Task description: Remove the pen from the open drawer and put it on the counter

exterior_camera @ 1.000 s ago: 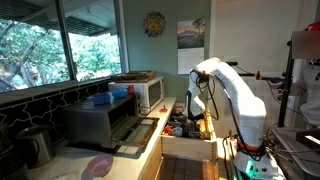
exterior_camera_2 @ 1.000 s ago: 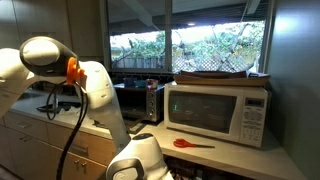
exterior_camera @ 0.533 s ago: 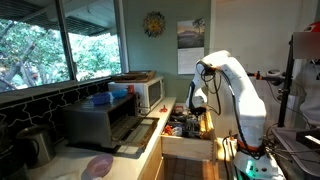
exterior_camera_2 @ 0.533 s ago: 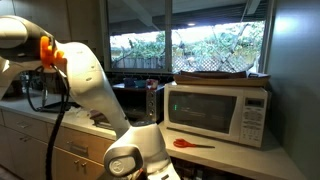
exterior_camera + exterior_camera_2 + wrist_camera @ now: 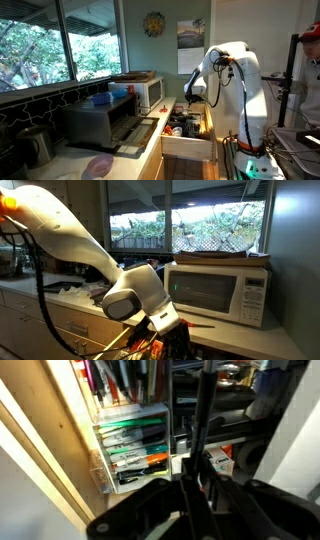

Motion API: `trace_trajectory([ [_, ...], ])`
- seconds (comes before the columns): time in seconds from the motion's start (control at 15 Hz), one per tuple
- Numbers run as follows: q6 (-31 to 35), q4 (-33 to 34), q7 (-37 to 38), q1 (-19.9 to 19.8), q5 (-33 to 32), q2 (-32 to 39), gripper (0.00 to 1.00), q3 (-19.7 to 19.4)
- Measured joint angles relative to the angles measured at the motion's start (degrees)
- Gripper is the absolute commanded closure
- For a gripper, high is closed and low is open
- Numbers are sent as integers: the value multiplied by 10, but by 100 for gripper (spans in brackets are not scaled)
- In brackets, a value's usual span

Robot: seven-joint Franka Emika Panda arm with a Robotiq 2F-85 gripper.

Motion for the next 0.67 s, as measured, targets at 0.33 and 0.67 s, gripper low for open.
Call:
trace_trajectory([
  [0.33,6,-10,1,4,-2,-23,97,7],
  [0.67,97,-11,66,90,-19,-23,97,21],
])
